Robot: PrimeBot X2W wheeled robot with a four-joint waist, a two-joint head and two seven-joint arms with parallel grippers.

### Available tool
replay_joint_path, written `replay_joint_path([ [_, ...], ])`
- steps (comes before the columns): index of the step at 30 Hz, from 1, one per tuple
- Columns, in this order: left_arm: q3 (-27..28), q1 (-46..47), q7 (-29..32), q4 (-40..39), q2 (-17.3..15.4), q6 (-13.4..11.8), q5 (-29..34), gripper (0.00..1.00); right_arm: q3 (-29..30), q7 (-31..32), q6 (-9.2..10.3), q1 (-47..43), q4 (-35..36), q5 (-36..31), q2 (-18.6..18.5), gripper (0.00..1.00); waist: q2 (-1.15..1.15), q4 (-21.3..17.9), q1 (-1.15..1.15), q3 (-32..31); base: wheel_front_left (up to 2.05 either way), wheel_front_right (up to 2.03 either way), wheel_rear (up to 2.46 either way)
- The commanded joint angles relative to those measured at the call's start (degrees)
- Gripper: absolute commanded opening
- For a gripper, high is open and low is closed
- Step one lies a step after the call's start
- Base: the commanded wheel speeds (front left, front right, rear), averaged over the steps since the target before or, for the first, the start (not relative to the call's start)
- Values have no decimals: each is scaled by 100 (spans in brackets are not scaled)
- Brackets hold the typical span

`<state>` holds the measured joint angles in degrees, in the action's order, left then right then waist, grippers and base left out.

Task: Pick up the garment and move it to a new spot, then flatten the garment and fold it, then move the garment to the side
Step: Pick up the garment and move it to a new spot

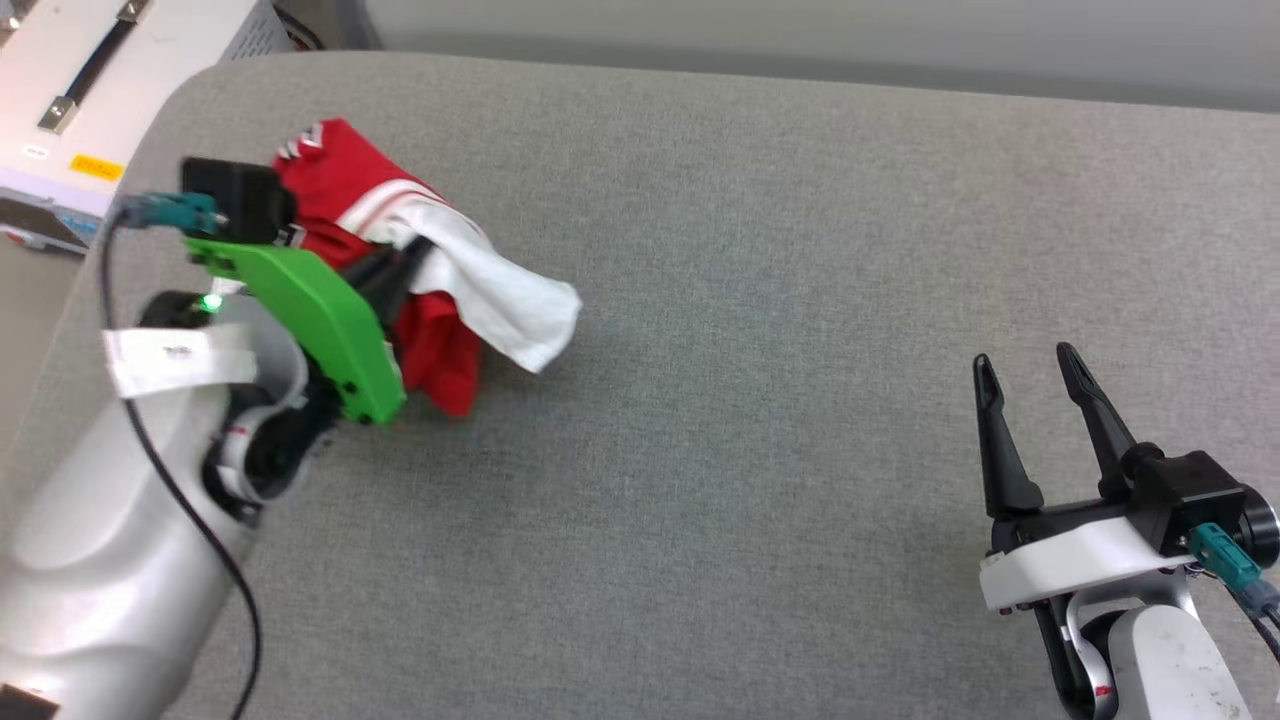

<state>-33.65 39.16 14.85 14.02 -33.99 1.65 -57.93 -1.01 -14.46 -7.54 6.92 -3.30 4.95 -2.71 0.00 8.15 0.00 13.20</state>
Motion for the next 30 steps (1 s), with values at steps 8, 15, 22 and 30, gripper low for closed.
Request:
replay_joint_path([
  [8,-616,-216,-275,-96,1295,-332,256,0,48,-53,5,-205,4,137,-17,100,0,-298,0,-536,0,0,0],
  [15,-1121,12,-595,537,2498,-414,484,0,127,-53,5,-207,36,161,-17,100,0,-683,0,-537,0,0,0],
  [22,-1441,351,-1037,1484,3022,-448,701,0,415,-53,5,-129,133,335,-17,100,0,-1109,0,-439,0,0,0],
  [30,-2225,356,-1275,2070,3107,-345,709,100,599,-53,5,-56,178,449,-17,100,0,-1342,0,-259,0,0,0],
])
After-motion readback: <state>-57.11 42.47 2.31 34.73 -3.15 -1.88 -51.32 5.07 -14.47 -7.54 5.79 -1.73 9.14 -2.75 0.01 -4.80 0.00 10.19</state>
